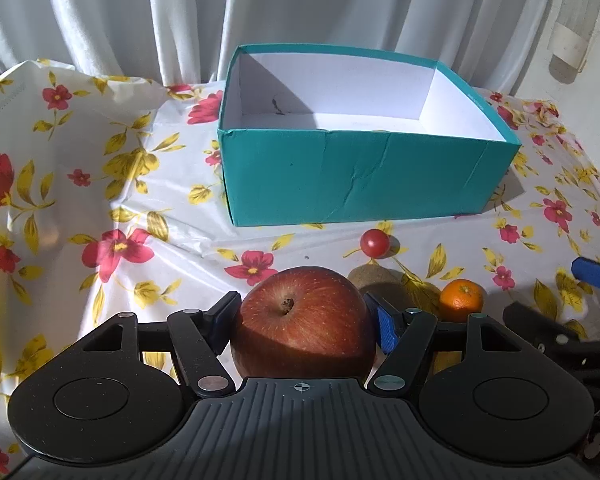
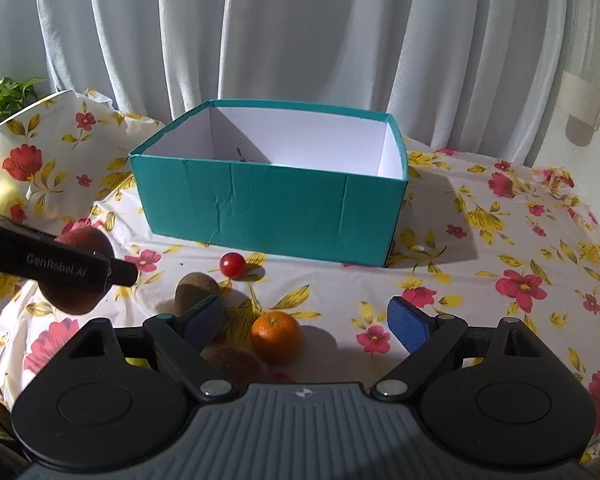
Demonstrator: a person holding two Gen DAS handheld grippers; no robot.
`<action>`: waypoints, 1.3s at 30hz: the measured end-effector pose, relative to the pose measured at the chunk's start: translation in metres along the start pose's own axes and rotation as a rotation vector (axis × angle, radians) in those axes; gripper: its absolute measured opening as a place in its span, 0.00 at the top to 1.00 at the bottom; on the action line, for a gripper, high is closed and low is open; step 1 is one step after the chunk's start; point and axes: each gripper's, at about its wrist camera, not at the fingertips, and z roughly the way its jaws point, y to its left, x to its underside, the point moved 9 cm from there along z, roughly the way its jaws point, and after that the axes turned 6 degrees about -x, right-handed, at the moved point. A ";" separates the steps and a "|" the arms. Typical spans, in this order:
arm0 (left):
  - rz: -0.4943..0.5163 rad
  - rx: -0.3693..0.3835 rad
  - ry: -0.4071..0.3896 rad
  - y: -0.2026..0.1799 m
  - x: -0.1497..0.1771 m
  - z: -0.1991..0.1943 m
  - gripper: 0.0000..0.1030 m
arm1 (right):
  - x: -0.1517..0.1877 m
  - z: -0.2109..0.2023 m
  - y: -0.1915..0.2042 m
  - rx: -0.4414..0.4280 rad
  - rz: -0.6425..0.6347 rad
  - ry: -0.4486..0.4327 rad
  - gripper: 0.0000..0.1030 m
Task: Organize fruits
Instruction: 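Lift the red apple with the left tool while the right tool grasps the red-yellow apple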
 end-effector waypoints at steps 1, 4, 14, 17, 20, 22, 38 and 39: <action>-0.001 0.001 -0.001 0.000 -0.001 0.000 0.30 | 0.004 0.001 0.003 -0.008 -0.001 0.011 0.13; 0.001 0.001 -0.003 0.001 -0.001 -0.001 0.30 | 0.012 0.004 0.009 -0.021 -0.011 0.043 0.14; -0.001 0.004 0.000 0.000 0.002 -0.004 0.30 | 0.022 0.007 0.018 -0.071 0.003 0.087 0.26; -0.003 0.001 0.002 0.001 0.002 -0.004 0.30 | 0.026 0.012 0.022 -0.093 -0.001 0.107 0.29; -0.002 0.000 0.004 0.001 0.002 -0.004 0.30 | 0.031 0.017 0.027 -0.120 0.002 0.133 0.34; -0.001 0.001 0.005 0.001 0.002 -0.004 0.30 | 0.035 0.021 0.028 -0.132 0.008 0.147 0.34; -0.002 0.001 0.011 0.001 0.000 0.001 0.30 | 0.036 0.037 0.026 -0.194 0.082 0.153 0.41; -0.001 0.001 0.011 0.001 0.000 0.001 0.30 | 0.036 0.038 0.026 -0.198 0.087 0.155 0.41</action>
